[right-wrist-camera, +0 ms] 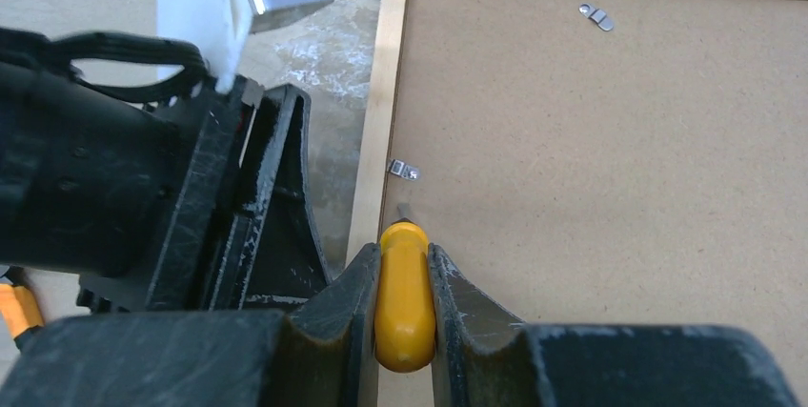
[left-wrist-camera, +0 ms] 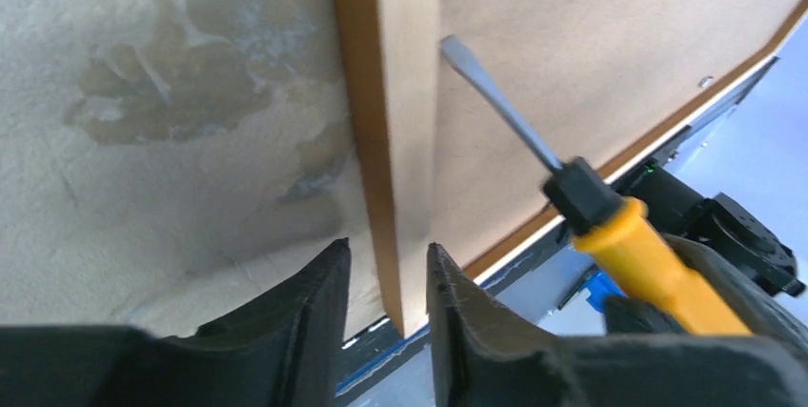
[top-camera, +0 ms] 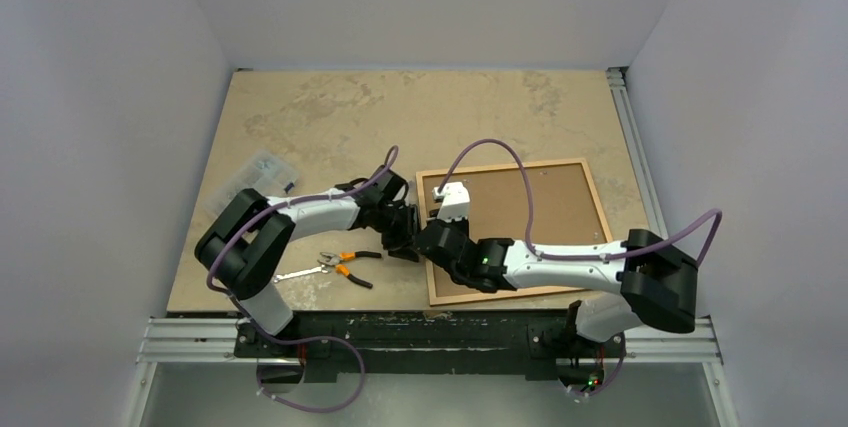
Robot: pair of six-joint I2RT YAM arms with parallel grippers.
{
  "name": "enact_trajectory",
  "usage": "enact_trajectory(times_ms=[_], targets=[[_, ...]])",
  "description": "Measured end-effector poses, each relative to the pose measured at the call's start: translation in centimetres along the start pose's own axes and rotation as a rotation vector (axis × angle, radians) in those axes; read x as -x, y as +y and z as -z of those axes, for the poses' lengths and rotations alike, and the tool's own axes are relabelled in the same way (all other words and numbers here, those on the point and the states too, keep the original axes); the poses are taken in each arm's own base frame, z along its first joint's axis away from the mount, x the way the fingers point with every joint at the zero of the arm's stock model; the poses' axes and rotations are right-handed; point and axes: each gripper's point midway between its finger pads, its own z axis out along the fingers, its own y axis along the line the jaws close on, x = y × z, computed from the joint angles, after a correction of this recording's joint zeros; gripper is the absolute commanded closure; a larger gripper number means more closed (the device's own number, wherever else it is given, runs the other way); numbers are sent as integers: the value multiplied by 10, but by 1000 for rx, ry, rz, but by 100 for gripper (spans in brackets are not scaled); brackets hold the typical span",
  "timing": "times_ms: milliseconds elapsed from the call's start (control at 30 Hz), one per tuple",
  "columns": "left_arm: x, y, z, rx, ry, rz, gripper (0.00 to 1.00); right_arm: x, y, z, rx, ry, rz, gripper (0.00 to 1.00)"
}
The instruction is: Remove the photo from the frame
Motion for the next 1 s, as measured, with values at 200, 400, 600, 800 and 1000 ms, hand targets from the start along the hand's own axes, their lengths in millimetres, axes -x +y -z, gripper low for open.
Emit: enact_trajectory(times_ms=[200, 400, 600, 800, 1000], targets=[[-2, 9, -8, 33, 19, 61, 75, 2, 3, -4, 4, -11, -4, 100], [-3, 8, -9, 27, 20, 81, 77, 3, 3, -7, -3, -20, -6, 100], [-3, 8, -9, 24, 23, 87, 78, 6, 2, -12, -11, -28, -7, 100], [-3, 7, -10, 17, 33, 102, 79, 7, 4, -15, -8, -29, -3, 100], [-3, 7, -10, 12, 36, 103, 79, 8, 6, -16, -7, -29, 2, 100]])
